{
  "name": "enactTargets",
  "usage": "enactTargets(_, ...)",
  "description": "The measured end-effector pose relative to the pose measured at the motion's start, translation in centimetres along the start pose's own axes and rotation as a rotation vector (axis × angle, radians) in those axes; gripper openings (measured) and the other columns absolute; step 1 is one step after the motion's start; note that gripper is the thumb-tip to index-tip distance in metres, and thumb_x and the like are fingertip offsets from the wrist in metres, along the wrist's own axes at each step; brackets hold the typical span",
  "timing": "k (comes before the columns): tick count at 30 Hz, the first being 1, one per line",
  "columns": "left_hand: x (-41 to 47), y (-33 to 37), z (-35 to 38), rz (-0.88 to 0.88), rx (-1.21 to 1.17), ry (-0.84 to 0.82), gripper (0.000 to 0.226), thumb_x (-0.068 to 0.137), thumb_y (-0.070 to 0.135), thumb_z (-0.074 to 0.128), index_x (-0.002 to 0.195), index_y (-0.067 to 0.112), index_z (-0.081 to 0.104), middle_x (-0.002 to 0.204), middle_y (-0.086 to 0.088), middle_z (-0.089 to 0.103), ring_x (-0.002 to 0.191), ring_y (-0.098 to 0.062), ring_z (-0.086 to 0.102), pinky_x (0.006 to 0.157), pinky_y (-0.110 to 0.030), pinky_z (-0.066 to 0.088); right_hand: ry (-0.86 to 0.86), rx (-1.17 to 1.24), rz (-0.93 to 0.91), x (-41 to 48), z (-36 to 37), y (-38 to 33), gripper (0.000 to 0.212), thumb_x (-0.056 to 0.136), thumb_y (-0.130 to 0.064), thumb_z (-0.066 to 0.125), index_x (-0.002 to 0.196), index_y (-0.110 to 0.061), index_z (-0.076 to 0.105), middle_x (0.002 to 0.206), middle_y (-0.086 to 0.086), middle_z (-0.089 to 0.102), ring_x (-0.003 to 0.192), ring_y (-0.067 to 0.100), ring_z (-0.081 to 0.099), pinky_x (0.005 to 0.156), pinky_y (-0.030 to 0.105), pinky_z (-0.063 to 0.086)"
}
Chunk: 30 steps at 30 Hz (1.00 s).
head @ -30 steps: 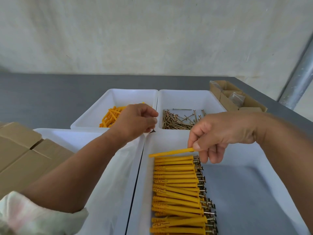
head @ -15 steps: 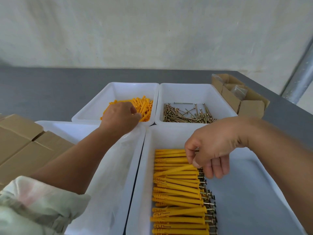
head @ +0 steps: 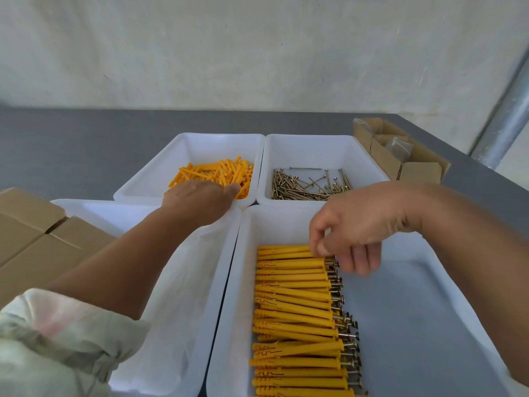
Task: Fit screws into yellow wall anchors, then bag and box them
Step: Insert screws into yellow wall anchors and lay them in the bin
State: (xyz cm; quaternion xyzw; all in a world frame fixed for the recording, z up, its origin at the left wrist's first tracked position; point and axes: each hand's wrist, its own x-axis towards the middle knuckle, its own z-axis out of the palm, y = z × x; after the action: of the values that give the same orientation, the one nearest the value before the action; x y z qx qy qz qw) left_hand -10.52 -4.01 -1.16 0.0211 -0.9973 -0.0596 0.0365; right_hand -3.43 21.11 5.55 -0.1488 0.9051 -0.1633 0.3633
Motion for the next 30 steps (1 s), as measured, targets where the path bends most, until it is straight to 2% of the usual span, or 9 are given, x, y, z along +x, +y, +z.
enactTargets(4, 0.2, 0.0, -0.1, 0.011, 0.035, -0.036, 0.072, 0.093, 0.070, 0.012, 0.112, 0.027, 0.067, 0.121, -0.003, 0.062, 0.106, -0.026, 0.053, 0.080, -0.035, 0.035, 0.588, 0.020, -0.037, 1.3, -0.9, 1.0, 0.017, 0.097, -0.030, 0.053, 0.088, -0.026, 0.066, 0.073, -0.004, 0.071, 0.061, 0.009, 0.066, 0.053, 0.024, 0.051)
enactTargets(7, 0.3, -0.1, -0.1, 0.023, 0.043, -0.052, 0.073, 0.093, 0.070, 0.010, 0.121, 0.029, 0.064, 0.127, -0.003, 0.060, 0.115, -0.027, 0.052, 0.081, -0.036, 0.034, 0.801, -0.093, -0.004, 2.6, -1.1, 2.2, 0.036, 0.100, -0.040, 0.045, 0.080, -0.016, 0.061, 0.075, 0.001, 0.061, 0.071, 0.019, 0.056, 0.057, 0.029, 0.039)
enactTargets(10, 0.2, 0.0, -0.2, 0.019, 0.045, -0.059, 0.071, 0.094, 0.068, 0.012, 0.112, 0.026, 0.066, 0.121, -0.004, 0.062, 0.099, -0.024, 0.049, 0.079, -0.035, 0.034, 0.765, -0.134, 0.053, 3.4, -0.9, 2.9, 0.048, 0.103, -0.049, 0.029, 0.087, -0.016, 0.060, 0.088, 0.005, 0.061, 0.088, 0.026, 0.055, 0.065, 0.030, 0.036)
enactTargets(12, 0.2, 0.0, -0.3, 0.014, 0.049, -0.056, 0.067, 0.094, 0.066, 0.014, 0.104, 0.025, 0.066, 0.116, -0.004, 0.062, 0.094, -0.022, 0.046, 0.078, -0.035, 0.034, 0.663, -0.142, 0.107, 4.0, -0.7, 3.3, 0.062, 0.103, -0.054, 0.017, 0.127, -0.015, 0.059, 0.130, 0.013, 0.057, 0.119, 0.031, 0.050, 0.088, 0.034, 0.038)
enactTargets(14, 0.3, 0.1, -0.2, 0.017, 0.047, -0.051, 0.062, 0.095, 0.064, 0.016, 0.093, 0.026, 0.064, 0.108, -0.001, 0.061, 0.093, -0.021, 0.047, 0.078, -0.034, 0.034, 0.589, -0.124, 0.145, 4.5, -0.6, 3.5, 0.069, 0.100, -0.061, 0.011, 0.148, -0.022, 0.040, 0.154, 0.011, 0.038, 0.139, 0.030, 0.035, 0.108, 0.038, 0.030)
enactTargets(16, 0.3, 0.0, -0.2, 0.034, 0.043, -0.046, 0.059, 0.097, 0.061, 0.017, 0.082, 0.026, 0.062, 0.103, 0.001, 0.060, 0.093, -0.021, 0.049, 0.077, -0.034, 0.035, 0.549, -0.146, 0.151, 4.8, -0.4, 3.6, 0.072, 0.097, -0.065, 0.008, 0.152, -0.025, 0.032, 0.158, 0.007, 0.032, 0.144, 0.029, 0.029, 0.112, 0.041, 0.026)
enactTargets(20, 0.3, 0.0, -0.1, 0.058, 0.034, -0.017, 0.053, 0.098, 0.054, 0.022, 0.093, 0.025, 0.066, 0.101, 0.002, 0.062, 0.095, -0.021, 0.053, 0.073, -0.032, 0.037, 0.498, -0.202, 0.171, 5.4, -0.5, 3.9, 0.078, 0.092, -0.072, 0.006, 0.152, -0.029, 0.033, 0.159, 0.004, 0.031, 0.145, 0.027, 0.028, 0.114, 0.044, 0.026)
enactTargets(26, 0.3, 0.1, 0.1, -0.017, -0.057, 0.056, 0.040, 0.093, 0.045, 0.037, 0.072, 0.019, 0.057, 0.079, 0.003, 0.059, 0.079, -0.019, 0.055, 0.062, -0.029, 0.033, 0.525, -0.179, 0.205, 6.0, -0.8, 4.5, 0.086, 0.090, -0.075, 0.006, 0.148, -0.021, 0.041, 0.157, 0.007, 0.034, 0.142, 0.028, 0.033, 0.109, 0.043, 0.030)
enactTargets(30, 0.1, 0.2, 0.0, -0.057, -0.131, 0.134, 0.027, 0.090, 0.037, 0.044, 0.080, 0.021, 0.063, 0.077, 0.006, 0.058, 0.075, -0.017, 0.053, 0.062, -0.029, 0.033, 0.544, -0.167, 0.240, 6.4, -1.0, 4.5, 0.090, 0.089, -0.076, 0.004, 0.148, -0.020, 0.041, 0.156, 0.009, 0.036, 0.140, 0.030, 0.035, 0.109, 0.044, 0.033)
